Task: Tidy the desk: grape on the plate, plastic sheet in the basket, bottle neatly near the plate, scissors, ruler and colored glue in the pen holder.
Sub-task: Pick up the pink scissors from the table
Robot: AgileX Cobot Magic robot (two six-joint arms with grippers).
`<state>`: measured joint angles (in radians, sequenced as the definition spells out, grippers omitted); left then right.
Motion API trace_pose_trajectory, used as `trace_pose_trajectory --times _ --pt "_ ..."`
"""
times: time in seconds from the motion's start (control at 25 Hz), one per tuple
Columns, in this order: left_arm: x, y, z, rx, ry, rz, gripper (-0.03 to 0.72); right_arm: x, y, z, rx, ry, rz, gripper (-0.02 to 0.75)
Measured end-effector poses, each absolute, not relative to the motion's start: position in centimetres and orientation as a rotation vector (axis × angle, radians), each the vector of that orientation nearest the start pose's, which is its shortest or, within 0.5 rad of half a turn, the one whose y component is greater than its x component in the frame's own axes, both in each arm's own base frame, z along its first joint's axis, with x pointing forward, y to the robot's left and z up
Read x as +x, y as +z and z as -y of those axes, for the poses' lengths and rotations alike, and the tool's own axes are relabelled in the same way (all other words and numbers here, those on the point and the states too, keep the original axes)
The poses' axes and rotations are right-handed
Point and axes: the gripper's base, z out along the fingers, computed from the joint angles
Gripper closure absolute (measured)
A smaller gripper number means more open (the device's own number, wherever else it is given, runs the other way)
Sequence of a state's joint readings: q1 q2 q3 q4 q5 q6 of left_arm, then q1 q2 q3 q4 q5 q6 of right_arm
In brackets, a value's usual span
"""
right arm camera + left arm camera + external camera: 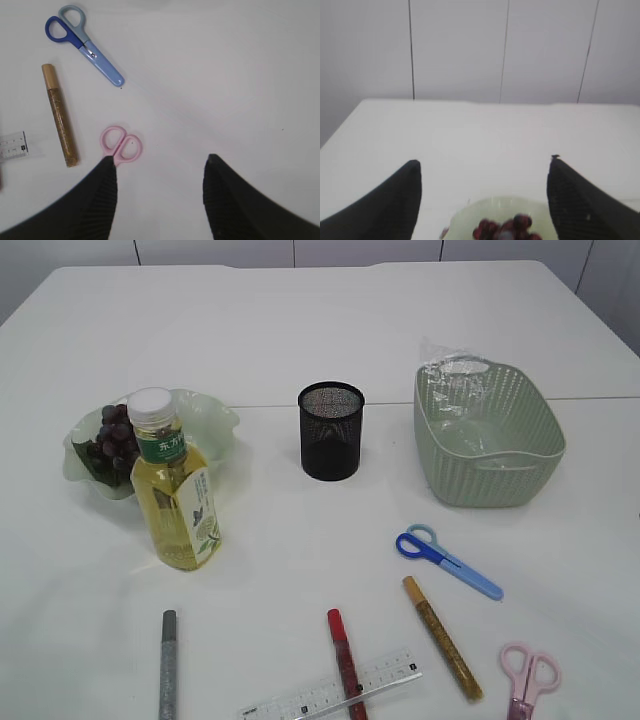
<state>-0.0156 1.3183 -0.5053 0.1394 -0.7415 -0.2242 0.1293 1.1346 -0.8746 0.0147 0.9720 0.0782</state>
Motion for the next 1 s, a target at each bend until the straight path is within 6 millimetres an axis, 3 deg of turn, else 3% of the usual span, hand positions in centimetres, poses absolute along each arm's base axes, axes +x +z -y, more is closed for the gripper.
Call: trace_pose_trajectory --times 0.28,0.56,0.8,1.0 --pt "23.4 22.8 0.3 -0.095 -0.078 -2.118 0.161 19.7 28.9 -2.7 -0.036 0.078 -2.776 0.329" --pt "21.7 23.9 0.1 -0.203 -0.038 -2.589 0.174 19.0 28.7 -3.4 0.094 0.214 -2.858 0.345" --pt "20.5 25.4 1.6 -0.119 -0.237 -2.799 0.180 18.8 28.6 -4.0 0.233 0.330 -2.873 0.363" --pt "20.4 25.5 1.8 -0.108 -0.276 -2.807 0.188 18.4 27.0 -4.6 0.382 0.456 -2.882 0.364"
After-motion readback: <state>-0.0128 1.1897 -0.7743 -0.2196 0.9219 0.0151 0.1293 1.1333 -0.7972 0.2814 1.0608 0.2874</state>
